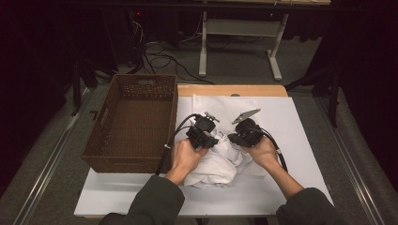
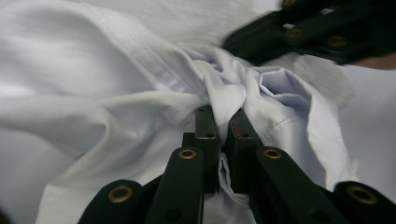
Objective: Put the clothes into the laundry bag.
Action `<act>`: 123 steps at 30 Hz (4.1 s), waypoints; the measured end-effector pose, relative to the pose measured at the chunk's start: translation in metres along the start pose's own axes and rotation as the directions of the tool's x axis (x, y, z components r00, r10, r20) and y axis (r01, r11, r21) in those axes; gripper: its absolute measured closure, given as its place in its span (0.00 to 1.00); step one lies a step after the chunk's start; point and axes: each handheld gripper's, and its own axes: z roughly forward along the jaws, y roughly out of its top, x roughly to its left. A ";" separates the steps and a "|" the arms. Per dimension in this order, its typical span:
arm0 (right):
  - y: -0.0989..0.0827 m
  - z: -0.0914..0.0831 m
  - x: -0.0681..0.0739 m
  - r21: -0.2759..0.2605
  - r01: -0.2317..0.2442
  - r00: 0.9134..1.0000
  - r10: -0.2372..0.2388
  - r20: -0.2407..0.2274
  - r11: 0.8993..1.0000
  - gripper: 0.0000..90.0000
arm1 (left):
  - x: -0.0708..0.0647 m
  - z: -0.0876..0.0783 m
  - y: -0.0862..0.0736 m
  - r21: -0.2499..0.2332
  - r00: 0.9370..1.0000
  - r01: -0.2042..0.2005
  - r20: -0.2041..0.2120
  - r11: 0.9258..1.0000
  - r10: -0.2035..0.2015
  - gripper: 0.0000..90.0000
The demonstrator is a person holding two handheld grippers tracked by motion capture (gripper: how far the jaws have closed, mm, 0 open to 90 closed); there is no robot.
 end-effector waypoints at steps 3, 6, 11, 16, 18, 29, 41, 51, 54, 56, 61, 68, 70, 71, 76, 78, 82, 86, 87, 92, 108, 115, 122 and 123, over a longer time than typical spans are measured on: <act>0.000 -0.004 0.000 -0.030 -0.016 1.000 0.016 0.004 0.999 1.00 | -0.011 0.013 0.001 0.035 0.999 -0.034 0.013 0.999 0.033 0.95; 0.000 -0.010 -0.003 -0.069 -0.026 1.000 0.026 -0.003 0.997 1.00 | -0.013 0.032 0.004 0.062 1.000 -0.018 0.010 0.998 0.018 0.95; -0.003 -0.018 -0.003 -0.088 -0.043 0.999 0.042 -0.015 0.995 1.00 | -0.003 0.059 0.008 0.075 0.998 0.049 -0.042 0.996 -0.046 0.95; -0.005 -0.017 0.002 -0.085 -0.006 1.000 0.004 -0.026 0.996 1.00 | 0.001 0.073 0.013 0.070 0.992 0.084 -0.096 0.994 -0.077 0.95; -0.006 -0.014 0.003 -0.082 -0.019 0.999 0.017 -0.031 0.996 1.00 | 0.000 0.070 0.012 0.057 0.993 0.078 -0.093 0.995 -0.072 0.93; -0.015 -0.004 -0.002 -0.040 -0.033 0.999 0.032 -0.034 0.999 1.00 | 0.008 0.012 0.013 0.063 0.991 0.060 -0.120 0.996 -0.052 0.48; -0.015 -0.003 -0.001 -0.032 -0.026 0.999 0.026 -0.022 0.999 1.00 | 0.039 0.042 0.007 0.211 0.950 0.141 -0.304 0.967 -0.072 0.37; -0.013 -0.001 -0.001 -0.018 -0.012 1.000 0.012 -0.016 1.000 1.00 | 0.044 0.049 0.004 0.159 0.970 0.140 -0.218 0.977 -0.104 0.77; -0.012 -0.004 -0.001 -0.028 -0.011 1.000 0.011 -0.010 1.000 1.00 | 0.036 0.036 0.000 0.103 0.976 0.105 -0.203 0.989 -0.082 0.91; -0.012 -0.006 -0.002 -0.035 -0.014 1.000 0.013 -0.010 0.999 1.00 | 0.030 0.023 -0.003 0.064 0.982 0.067 -0.180 0.996 -0.055 0.92; -0.009 -0.009 -0.003 -0.042 -0.025 1.000 0.025 -0.002 0.999 1.00 | 0.015 -0.001 -0.005 -0.005 0.993 0.026 -0.117 1.000 -0.027 0.95; -0.004 -0.005 0.002 -0.034 0.002 1.000 -0.002 0.003 0.999 1.00 | -0.003 0.006 -0.005 0.029 0.995 -0.053 -0.083 0.998 0.056 0.96; -0.002 -0.006 0.002 -0.047 -0.010 1.000 0.010 0.005 0.999 1.00 | -0.005 0.019 -0.005 0.054 0.995 -0.056 -0.075 0.997 0.060 0.96; -0.002 -0.007 0.002 -0.060 -0.013 1.000 0.013 0.006 0.998 1.00 | -0.005 0.025 -0.005 0.068 0.995 -0.055 -0.074 0.996 0.060 0.96; 0.000 -0.017 0.006 -0.094 -0.010 1.000 0.009 -0.002 0.995 1.00 | 0.004 0.058 -0.003 0.124 0.993 0.004 -0.116 0.992 0.011 0.97; 0.000 -0.019 0.009 -0.097 -0.001 1.000 0.000 -0.005 0.995 1.00 | 0.009 0.061 -0.001 0.123 0.994 0.035 -0.109 0.992 -0.022 0.96; -0.003 -0.014 0.012 -0.074 0.021 1.000 -0.022 -0.018 0.997 1.00 | 0.011 0.050 -0.002 0.132 0.995 0.022 -0.102 0.991 -0.009 0.87; -0.009 -0.004 0.013 -0.033 0.031 0.999 -0.032 -0.025 0.999 1.00 | 0.011 0.025 0.000 0.126 0.991 0.030 -0.132 0.992 -0.013 0.63; -0.010 -0.004 0.013 -0.029 0.027 0.999 -0.028 -0.027 0.999 1.00 | 0.013 0.016 0.001 0.123 0.991 0.050 -0.132 0.991 -0.034 0.59; -0.012 0.000 0.012 -0.014 0.015 0.999 -0.015 -0.029 1.000 1.00 | 0.020 -0.010 0.011 0.101 0.982 0.074 -0.182 0.992 -0.055 0.43; -0.013 0.002 0.010 -0.002 0.018 0.999 -0.018 -0.031 1.000 1.00 | 0.049 0.015 0.043 0.129 0.970 0.126 -0.224 0.984 -0.095 0.49; -0.015 0.003 0.007 -0.011 0.010 0.999 -0.010 -0.033 1.000 1.00 | 0.034 0.003 0.029 0.078 0.995 0.039 -0.093 0.996 -0.032 0.95; -0.013 0.002 0.007 -0.017 0.002 1.000 -0.002 -0.016 1.000 1.00 | 0.004 -0.009 0.008 0.075 0.998 -0.057 0.014 0.996 0.056 0.96; -0.012 0.002 0.006 -0.018 0.000 1.000 0.000 -0.015 1.000 1.00 | 0.002 -0.008 0.005 0.082 0.998 -0.066 0.028 0.994 0.064 0.96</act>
